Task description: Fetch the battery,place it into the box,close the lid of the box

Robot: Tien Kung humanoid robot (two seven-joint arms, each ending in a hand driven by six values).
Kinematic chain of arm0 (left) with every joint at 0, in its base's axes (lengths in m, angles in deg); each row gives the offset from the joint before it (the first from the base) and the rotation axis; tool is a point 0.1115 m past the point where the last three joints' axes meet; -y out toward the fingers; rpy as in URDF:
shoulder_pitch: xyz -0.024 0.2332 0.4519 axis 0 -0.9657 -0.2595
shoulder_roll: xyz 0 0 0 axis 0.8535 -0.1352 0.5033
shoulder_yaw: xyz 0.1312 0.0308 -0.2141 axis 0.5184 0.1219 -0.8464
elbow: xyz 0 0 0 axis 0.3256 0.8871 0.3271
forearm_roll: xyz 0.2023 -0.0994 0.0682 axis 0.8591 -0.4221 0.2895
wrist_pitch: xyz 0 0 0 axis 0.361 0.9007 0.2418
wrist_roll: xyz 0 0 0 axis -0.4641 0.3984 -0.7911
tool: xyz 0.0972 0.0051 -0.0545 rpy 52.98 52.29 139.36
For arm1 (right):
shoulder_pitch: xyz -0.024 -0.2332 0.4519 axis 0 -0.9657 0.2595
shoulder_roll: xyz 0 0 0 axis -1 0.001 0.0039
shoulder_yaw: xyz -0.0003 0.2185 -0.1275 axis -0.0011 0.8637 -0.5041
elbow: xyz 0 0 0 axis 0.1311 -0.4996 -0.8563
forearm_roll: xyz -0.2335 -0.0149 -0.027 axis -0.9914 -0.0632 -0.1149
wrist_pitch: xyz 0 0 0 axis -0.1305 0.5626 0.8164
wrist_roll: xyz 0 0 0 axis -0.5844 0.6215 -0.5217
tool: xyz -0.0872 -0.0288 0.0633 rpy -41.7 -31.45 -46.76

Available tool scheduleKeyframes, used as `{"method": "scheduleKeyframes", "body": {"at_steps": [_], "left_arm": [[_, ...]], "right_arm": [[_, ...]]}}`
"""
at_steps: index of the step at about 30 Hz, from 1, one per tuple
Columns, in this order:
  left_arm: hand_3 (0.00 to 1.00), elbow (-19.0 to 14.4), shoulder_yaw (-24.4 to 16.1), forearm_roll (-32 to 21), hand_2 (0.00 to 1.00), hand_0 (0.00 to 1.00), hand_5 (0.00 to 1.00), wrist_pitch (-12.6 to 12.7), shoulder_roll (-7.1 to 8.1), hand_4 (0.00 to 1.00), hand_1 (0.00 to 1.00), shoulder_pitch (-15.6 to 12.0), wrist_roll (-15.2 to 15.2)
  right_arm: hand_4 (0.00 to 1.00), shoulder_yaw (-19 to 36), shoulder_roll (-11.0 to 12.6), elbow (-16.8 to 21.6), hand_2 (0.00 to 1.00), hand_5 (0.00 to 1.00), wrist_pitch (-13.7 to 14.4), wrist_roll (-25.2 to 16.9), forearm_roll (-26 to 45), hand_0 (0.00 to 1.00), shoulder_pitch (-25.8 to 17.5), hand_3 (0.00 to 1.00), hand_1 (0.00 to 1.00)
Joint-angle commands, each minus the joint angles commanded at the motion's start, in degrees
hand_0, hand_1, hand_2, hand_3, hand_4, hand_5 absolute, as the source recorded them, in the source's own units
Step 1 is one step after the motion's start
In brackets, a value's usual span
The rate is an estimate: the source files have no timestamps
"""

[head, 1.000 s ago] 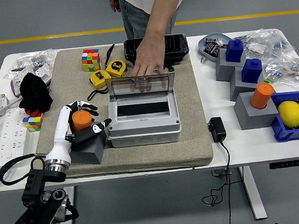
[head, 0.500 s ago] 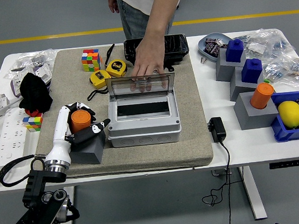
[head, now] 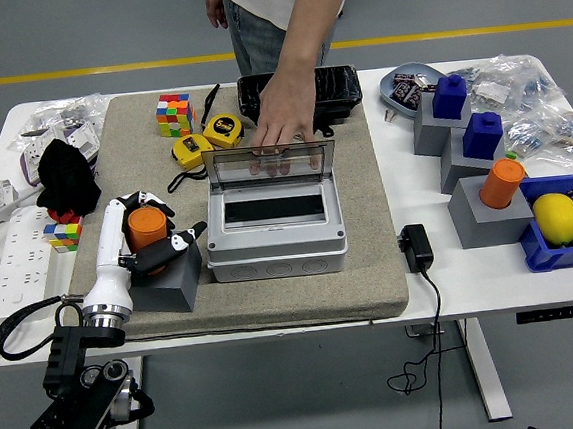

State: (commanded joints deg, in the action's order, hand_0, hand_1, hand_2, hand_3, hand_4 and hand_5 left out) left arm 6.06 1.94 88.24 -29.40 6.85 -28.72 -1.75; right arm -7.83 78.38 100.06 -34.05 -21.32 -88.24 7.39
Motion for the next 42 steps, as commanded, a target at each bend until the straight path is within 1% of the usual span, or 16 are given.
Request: {"method": "scheduleKeyframes", "body": {"at_steps": [5, 8, 9, 12, 14, 15, 17, 20, 21, 26, 29, 32, 33, 38, 39, 42], "left_arm": [[0.107, 0.06, -0.03, -0.62, 0.132, 0.136, 0.002, 0.6, -0.03, 0.998, 0.144, 0.03, -0.54], [0.107, 0.29, -0.16, -2.06, 0.132, 0.136, 0.002, 1.35, -0.07, 0.998, 0.144, 0.14, -1.68], [0.087, 0.46, -0.23, -3.24, 0.107, 0.119, 0.004, 1.8, -0.08, 0.998, 0.113, 0.21, -2.49], [0.087, 0.68, -0.33, -5.18, 0.107, 0.119, 0.004, 2.37, -0.1, 0.998, 0.113, 0.29, -3.75], [0.087, 0.87, -0.43, -8.33, 0.107, 0.119, 0.004, 3.74, -0.14, 0.998, 0.113, 0.38, -6.01], [0.016, 0.9, -0.44, -9.37, 0.023, 0.069, 0.166, 3.98, -0.14, 0.998, 0.002, 0.4, -6.56], [0.016, 0.89, -0.42, -11.43, 0.023, 0.069, 0.166, 4.5, -0.09, 0.998, 0.002, 0.51, -7.55], [0.016, 0.79, -0.28, -11.88, 0.023, 0.069, 0.166, 4.59, 0.01, 0.998, 0.002, 0.75, -7.66], [0.002, 0.74, -0.23, -11.81, 0.002, 0.068, 0.214, 4.51, 0.03, 0.97, 0.002, 0.82, -7.62], [0.002, 0.17, 0.63, -10.43, 0.002, 0.068, 0.214, 3.58, 0.39, 0.97, 0.002, 1.44, -6.63], [0.002, -0.08, 1.68, -8.21, 0.002, 0.065, 0.215, 3.59, 1.09, 0.958, 0.002, 2.53, -5.87], [0.002, -0.35, 1.98, -6.18, 0.002, 0.065, 0.215, 3.15, 1.39, 0.958, 0.002, 3.2, -5.14], [0.002, -0.46, 1.98, -5.38, 0.002, 0.064, 0.045, 2.88, 1.42, 0.876, 0.002, 3.37, -4.86], [0.002, -0.52, 2.14, -2.13, 0.002, 0.064, 0.045, 2.21, 1.49, 0.876, 0.002, 4.0, -3.24], [0.002, -0.53, 2.24, -1.32, 0.002, 0.067, 0.002, 2.1, 1.56, 0.846, 0.002, 4.17, -2.8], [0.002, -0.66, 2.59, 1.15, 0.002, 0.067, 0.002, 1.69, 1.86, 0.846, 0.002, 4.76, -1.4]], "right_arm": [[0.942, 0.04, 0.03, 0.0, 0.574, 0.73, 0.02, 0.0, -0.02, 0.609, 0.03, 0.532, 0.545], [0.942, 0.05, 0.05, 0.0, 0.574, 0.73, 0.02, -0.01, 0.01, 0.609, 0.12, 0.532, 0.545], [0.942, 0.05, 0.06, 0.0, 0.574, 0.729, 0.03, -0.01, 0.0, 0.609, 0.15, 0.531, 0.545], [0.942, 0.12, 0.06, 0.0, 0.574, 0.729, 0.04, 0.0, -0.05, 0.609, 0.16, 0.531, 0.545], [0.942, 0.18, 0.06, 0.0, 0.574, 0.729, 0.04, 0.0, -0.07, 0.609, 0.16, 0.531, 0.545], [0.941, 0.22, 0.06, 0.0, 0.574, 0.728, 0.04, 0.01, -0.1, 0.609, 0.15, 0.531, 0.544], [0.941, 0.22, 0.06, 0.0, 0.574, 0.728, 0.04, 0.01, -0.09, 0.609, 0.13, 0.531, 0.544], [0.941, 0.08, 0.09, 0.0, 0.574, 0.728, 0.03, -0.01, 0.05, 0.609, 0.14, 0.531, 0.544], [0.94, 0.02, 0.1, 0.0, 0.574, 0.728, 0.03, -0.02, 0.12, 0.609, 0.15, 0.531, 0.545], [0.94, -0.04, 0.08, 0.0, 0.574, 0.728, 0.02, -0.02, 0.22, 0.609, 0.17, 0.531, 0.545], [0.94, -0.04, 0.1, 0.0, 0.573, 0.726, 0.01, -0.03, 0.24, 0.607, 0.22, 0.531, 0.542], [0.94, -0.02, 0.11, 0.0, 0.573, 0.726, 0.01, -0.05, 0.28, 0.607, 0.27, 0.531, 0.542], [0.939, -0.02, 0.11, 0.0, 0.574, 0.726, 0.01, -0.05, 0.29, 0.608, 0.28, 0.531, 0.546], [0.939, 0.28, 0.13, 0.0, 0.574, 0.726, 0.02, 0.03, 0.08, 0.608, 0.2, 0.531, 0.546], [0.94, 0.31, 0.13, 0.0, 0.574, 0.727, 0.03, 0.02, 0.1, 0.608, 0.19, 0.531, 0.545], [0.94, 0.32, 0.16, 0.0, 0.574, 0.727, 0.02, -0.02, 0.18, 0.608, 0.24, 0.531, 0.545]]}}
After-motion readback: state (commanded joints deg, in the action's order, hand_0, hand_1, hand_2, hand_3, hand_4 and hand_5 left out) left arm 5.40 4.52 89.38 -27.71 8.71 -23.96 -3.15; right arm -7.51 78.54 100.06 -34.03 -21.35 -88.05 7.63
